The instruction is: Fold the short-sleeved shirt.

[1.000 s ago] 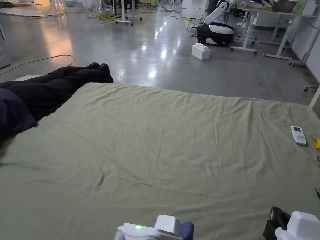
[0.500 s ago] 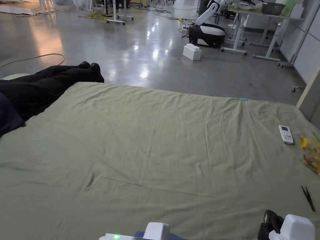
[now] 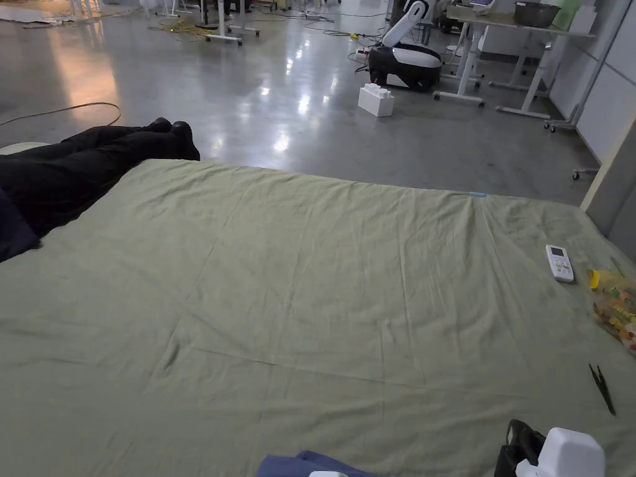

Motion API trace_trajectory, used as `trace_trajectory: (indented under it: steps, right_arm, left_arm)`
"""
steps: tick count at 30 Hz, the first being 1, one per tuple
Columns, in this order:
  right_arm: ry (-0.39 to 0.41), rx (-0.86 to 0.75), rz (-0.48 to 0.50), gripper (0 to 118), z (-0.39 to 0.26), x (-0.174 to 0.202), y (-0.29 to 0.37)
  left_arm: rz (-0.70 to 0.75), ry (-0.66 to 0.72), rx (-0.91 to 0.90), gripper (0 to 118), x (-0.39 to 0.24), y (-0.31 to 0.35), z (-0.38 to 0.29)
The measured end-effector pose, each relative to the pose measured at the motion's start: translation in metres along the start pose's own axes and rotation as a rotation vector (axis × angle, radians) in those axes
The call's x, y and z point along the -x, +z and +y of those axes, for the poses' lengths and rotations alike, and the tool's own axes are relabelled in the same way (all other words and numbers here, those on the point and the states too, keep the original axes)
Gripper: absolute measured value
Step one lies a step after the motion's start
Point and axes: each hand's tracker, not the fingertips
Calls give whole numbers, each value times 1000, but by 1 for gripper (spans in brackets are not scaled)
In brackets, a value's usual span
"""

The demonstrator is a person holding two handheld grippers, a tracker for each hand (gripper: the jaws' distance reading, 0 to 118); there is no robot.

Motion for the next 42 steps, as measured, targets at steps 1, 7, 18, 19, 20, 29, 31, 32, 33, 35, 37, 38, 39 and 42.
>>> trace_trajectory:
  steps: [1, 7, 18, 19, 20, 29, 31, 32, 33, 35, 37, 38, 39, 42]
  right_arm:
    - [-1, 2, -2, 1, 0, -1, 0]
    - [-7, 4, -14, 1, -2, -8, 1]
    - [-14, -29, -7, 1, 9, -7, 6]
    - [-13, -35, -7, 1, 12, -7, 7]
    - [-12, -47, -7, 1, 15, -6, 9]
    - [13, -205, -20, 1, 50, 10, 16]
    - [21, -228, -18, 1, 59, 15, 16]
    - [25, -238, -19, 1, 63, 19, 15]
    - [30, -256, -23, 1, 67, 22, 15]
    - [36, -277, -24, 1, 74, 27, 15]
    - [54, -309, -34, 1, 81, 32, 14]
    - [63, -320, -41, 1, 84, 34, 15]
    - [83, -345, -49, 1, 88, 37, 16]
    - [85, -362, -53, 1, 93, 40, 15]
  left_arm:
    - [19, -15, 12, 15, -1, -6, -2]
    - [16, -14, 32, 11, -2, -23, -7]
    - [-109, -140, -106, 7, -15, 47, 24]
    - [-112, -157, -132, 7, -16, 58, 28]
    - [-113, -179, -170, 6, -17, 71, 34]
    - [337, -421, -711, 5, -10, 166, 68]
    - [459, -470, -788, 5, -8, 176, 71]
    - [506, -446, -839, 5, -6, 181, 71]
    - [517, -414, -883, 5, -2, 186, 73]
    - [541, -365, -966, 5, 4, 194, 73]
    - [607, -343, -1020, 5, 9, 199, 74]
    - [627, -342, -1037, 5, 13, 201, 74]
    - [633, -338, -1041, 5, 16, 202, 75]
    - [634, -314, -1062, 5, 25, 206, 78]
